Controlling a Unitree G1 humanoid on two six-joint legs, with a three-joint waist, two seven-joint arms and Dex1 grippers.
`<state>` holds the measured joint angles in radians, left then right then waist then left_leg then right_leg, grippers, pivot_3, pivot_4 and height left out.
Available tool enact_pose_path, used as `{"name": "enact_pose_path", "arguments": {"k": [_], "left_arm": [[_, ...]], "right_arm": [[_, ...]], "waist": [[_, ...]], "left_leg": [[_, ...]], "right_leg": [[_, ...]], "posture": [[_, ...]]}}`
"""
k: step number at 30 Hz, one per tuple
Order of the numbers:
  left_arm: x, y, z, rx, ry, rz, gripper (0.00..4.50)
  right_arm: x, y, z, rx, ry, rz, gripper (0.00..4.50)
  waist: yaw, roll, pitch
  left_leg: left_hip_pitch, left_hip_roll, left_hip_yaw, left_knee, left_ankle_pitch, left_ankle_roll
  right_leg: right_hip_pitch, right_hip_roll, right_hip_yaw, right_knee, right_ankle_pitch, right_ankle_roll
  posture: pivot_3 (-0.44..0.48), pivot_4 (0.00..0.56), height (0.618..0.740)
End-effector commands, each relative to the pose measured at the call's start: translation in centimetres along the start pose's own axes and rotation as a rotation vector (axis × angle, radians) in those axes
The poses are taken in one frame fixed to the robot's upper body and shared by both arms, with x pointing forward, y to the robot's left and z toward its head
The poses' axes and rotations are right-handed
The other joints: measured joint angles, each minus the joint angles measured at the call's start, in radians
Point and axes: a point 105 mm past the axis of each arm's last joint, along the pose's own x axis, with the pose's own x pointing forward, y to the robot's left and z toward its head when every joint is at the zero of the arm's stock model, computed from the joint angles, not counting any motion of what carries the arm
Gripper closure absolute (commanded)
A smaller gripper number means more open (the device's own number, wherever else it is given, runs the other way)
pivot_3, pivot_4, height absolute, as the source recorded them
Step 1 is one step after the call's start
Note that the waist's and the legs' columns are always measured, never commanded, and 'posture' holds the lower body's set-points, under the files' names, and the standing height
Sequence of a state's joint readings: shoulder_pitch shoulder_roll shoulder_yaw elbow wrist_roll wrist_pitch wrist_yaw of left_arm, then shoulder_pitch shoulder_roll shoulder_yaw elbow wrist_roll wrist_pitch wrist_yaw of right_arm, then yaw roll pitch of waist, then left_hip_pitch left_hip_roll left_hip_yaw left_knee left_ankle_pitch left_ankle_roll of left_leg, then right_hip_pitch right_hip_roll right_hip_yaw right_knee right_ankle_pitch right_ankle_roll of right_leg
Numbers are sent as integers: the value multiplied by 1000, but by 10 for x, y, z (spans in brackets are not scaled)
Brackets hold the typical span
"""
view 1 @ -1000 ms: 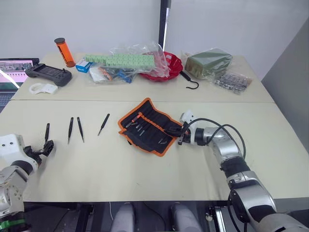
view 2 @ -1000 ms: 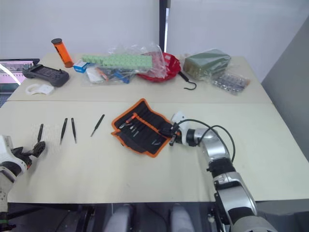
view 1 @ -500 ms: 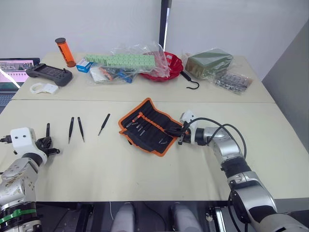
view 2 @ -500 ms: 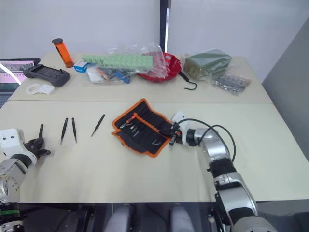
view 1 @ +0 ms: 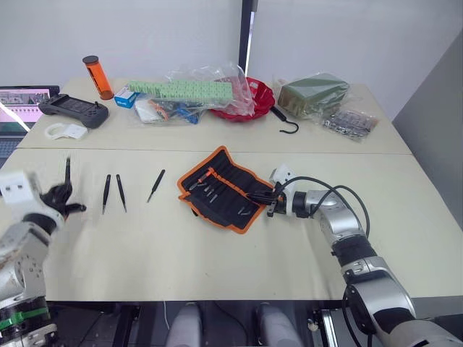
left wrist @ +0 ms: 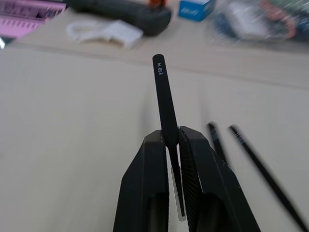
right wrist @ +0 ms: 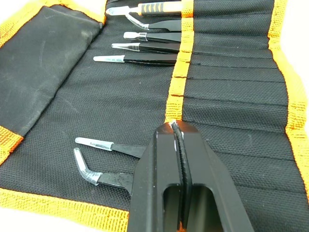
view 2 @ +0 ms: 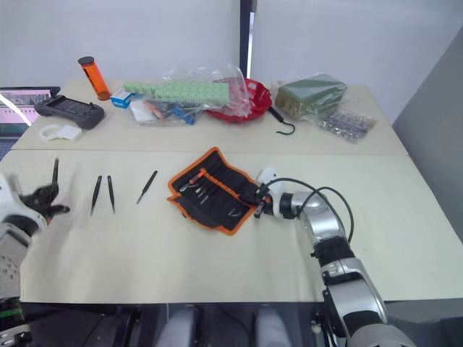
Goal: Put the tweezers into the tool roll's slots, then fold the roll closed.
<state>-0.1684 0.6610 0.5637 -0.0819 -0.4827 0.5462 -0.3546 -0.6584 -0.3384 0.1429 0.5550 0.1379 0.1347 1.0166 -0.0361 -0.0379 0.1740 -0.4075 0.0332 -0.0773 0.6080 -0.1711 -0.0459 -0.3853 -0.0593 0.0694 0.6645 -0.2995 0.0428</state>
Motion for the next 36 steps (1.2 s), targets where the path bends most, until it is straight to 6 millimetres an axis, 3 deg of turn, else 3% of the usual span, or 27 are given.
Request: {"name": "enact_pose_path", "arguments": {"k": [1, 6, 9, 16, 24, 29, 36], "left_arm": [[-4, -51, 23, 96, -30, -227, 4482], [-18, -124, 24, 132, 31, -572, 4482], [-21, -155, 24, 168, 64, -709, 4482], [-11, -199, 7, 184, 197, -829, 4482], [-2, -230, -16, 227, 474, -843, 4482], [9, -229, -21, 273, 518, -805, 4482], [8, -237, -26, 272, 545, -811, 4482]], "right_arm": [[-9, -4, -12, 18, 36, -35, 4500], [-13, -6, -8, 21, 17, -58, 4500], [-18, -8, -9, 25, 17, -72, 4500], [-19, -4, -17, 29, 33, -81, 4500], [-20, 1, -24, 58, 24, -111, 4500], [-16, 2, -23, 65, 18, -117, 4500], [-14, 3, -23, 68, 19, -122, 4500]], "waist": [[-1, 1, 0], [-3, 1, 0], [3, 1, 1], [-2, 1, 1], [-6, 1, 1], [-8, 1, 1], [-9, 1, 1]], "left_leg": [[0, 0, 0, 0, 0, 0], [0, 0, 0, -1, 0, 0], [-1, 0, 0, 0, 0, 0], [0, 0, 0, 0, 0, 0], [-1, 0, -1, 1, 0, 0], [0, 0, -1, 0, 0, 0], [0, 0, -1, 1, 0, 0]], "right_leg": [[0, 0, 0, 0, 0, 0], [0, 1, 1, 0, 0, 0], [0, 1, 1, 0, 0, 0], [0, 1, 1, 0, 0, 1], [0, 1, 1, 0, 0, 1], [0, 2, 1, 0, 0, 1], [0, 2, 1, 0, 0, 1]], "posture": [[0, 150, 740], [0, 150, 740], [0, 150, 740], [0, 150, 740], [0, 150, 740], [0, 150, 740], [0, 150, 740]]}}
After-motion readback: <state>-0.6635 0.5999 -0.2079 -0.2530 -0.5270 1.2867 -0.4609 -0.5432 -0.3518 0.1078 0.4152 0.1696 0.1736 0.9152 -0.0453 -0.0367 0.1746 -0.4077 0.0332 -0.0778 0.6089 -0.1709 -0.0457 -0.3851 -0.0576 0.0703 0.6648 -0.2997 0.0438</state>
